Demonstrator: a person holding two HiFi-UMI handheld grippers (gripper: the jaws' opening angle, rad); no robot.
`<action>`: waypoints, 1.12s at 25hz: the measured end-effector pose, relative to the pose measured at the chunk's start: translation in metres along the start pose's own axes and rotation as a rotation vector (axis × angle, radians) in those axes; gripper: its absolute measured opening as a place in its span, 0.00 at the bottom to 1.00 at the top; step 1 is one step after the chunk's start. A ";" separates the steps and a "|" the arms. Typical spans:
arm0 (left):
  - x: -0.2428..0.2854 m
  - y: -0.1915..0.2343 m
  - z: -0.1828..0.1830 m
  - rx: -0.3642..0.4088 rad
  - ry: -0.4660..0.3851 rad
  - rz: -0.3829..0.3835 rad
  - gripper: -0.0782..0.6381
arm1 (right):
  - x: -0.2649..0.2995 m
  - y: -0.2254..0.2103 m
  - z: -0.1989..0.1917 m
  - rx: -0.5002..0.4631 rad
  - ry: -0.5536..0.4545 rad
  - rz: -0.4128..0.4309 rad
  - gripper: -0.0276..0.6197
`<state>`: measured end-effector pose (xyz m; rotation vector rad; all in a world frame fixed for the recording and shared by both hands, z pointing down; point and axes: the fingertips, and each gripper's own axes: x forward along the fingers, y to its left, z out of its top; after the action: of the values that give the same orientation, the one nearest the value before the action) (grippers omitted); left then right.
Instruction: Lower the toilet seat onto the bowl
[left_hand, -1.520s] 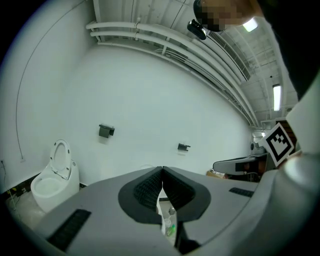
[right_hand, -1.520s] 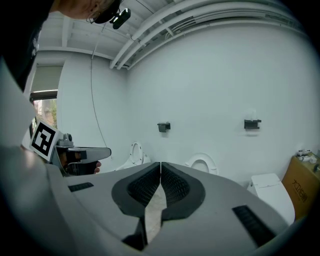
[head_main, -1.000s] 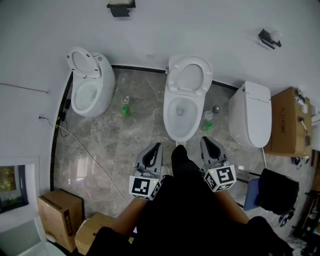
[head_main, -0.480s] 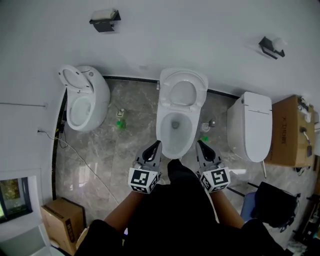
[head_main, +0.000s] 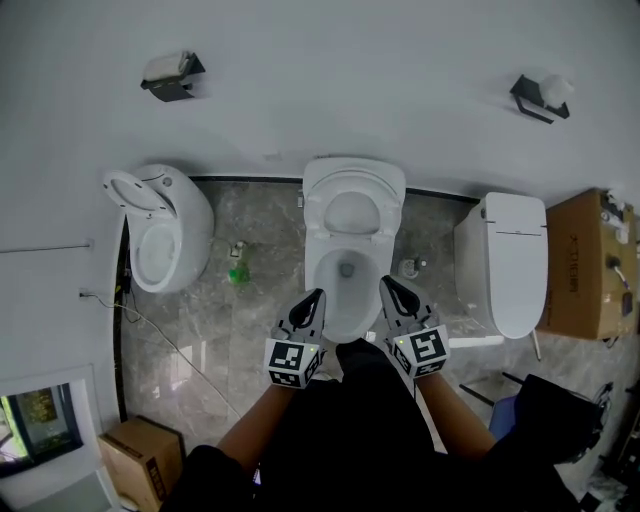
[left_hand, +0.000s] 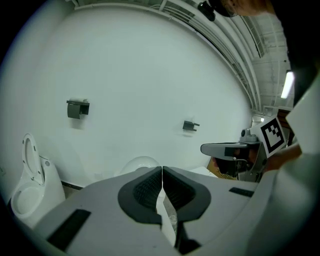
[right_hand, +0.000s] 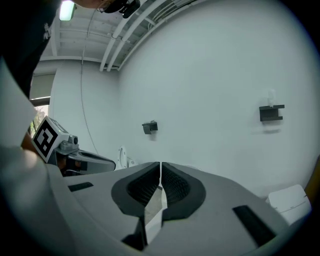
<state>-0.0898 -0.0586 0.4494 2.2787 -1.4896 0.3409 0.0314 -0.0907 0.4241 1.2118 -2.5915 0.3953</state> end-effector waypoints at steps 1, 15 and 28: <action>0.009 0.003 0.001 -0.005 -0.002 0.005 0.13 | 0.005 -0.009 0.000 0.008 0.001 -0.012 0.09; 0.136 0.064 0.028 0.006 0.015 0.101 0.13 | 0.087 -0.094 -0.005 0.028 0.095 -0.083 0.10; 0.223 0.089 0.026 0.090 0.081 0.086 0.13 | 0.154 -0.147 -0.033 0.057 0.152 -0.091 0.10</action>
<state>-0.0816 -0.2845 0.5342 2.2445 -1.5637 0.5292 0.0532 -0.2783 0.5271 1.2611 -2.4024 0.5247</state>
